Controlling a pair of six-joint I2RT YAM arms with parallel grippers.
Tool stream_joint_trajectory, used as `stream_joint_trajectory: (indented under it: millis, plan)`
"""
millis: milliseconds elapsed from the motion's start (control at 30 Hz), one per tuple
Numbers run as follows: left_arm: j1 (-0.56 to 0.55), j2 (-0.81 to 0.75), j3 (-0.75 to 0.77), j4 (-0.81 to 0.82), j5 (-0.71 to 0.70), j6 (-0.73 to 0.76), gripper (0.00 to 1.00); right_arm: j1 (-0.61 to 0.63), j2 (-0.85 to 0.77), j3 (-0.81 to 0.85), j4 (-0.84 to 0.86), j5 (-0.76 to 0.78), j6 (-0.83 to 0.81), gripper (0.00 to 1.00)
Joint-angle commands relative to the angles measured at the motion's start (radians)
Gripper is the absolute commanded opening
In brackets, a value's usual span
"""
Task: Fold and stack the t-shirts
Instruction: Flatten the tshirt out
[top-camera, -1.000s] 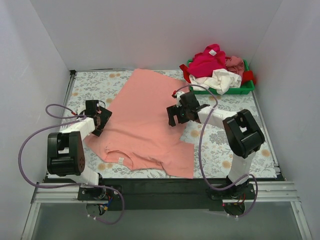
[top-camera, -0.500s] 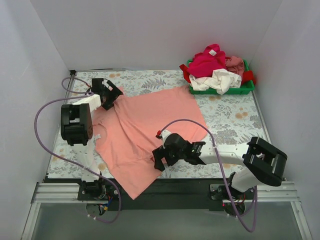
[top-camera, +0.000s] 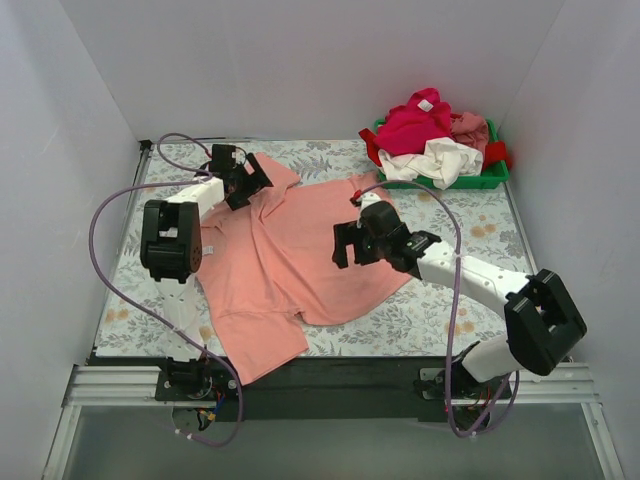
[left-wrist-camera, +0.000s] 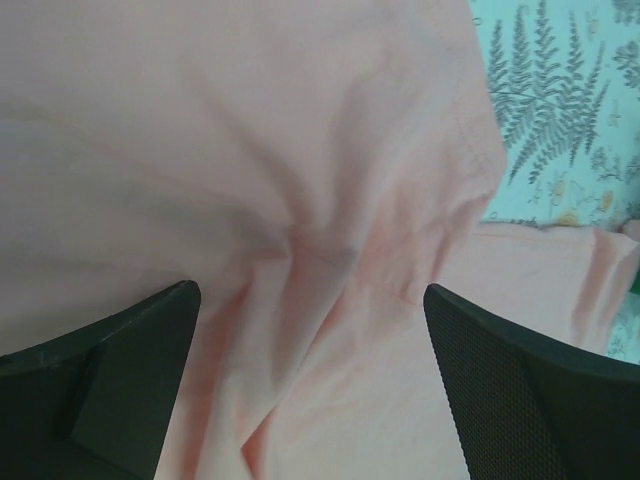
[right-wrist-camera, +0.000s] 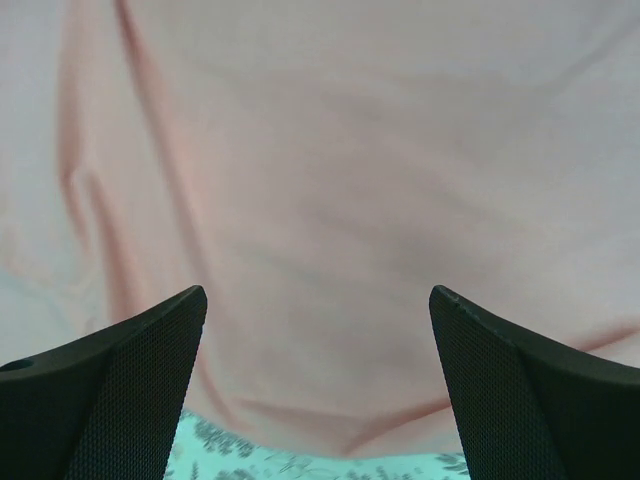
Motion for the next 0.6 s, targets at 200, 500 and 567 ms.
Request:
stream_joint_trajectory:
  millis: [200, 500, 567]
  plan:
    - [0.01, -0.342, -0.299, -0.065, -0.136, -0.06, 0.96, -0.187, 0.294, 0.18, -0.087, -0.019, -0.116, 0.98]
    - [0.012, -0.377, -0.511, -0.005, -0.113, -0.075, 0.96, -0.232, 0.237, 0.034, -0.123, 0.061, -0.07, 0.98]
    - [0.016, -0.377, -0.522, -0.01, -0.119, -0.083, 0.96, -0.238, 0.154, -0.033, -0.142, 0.101, -0.046, 0.98]
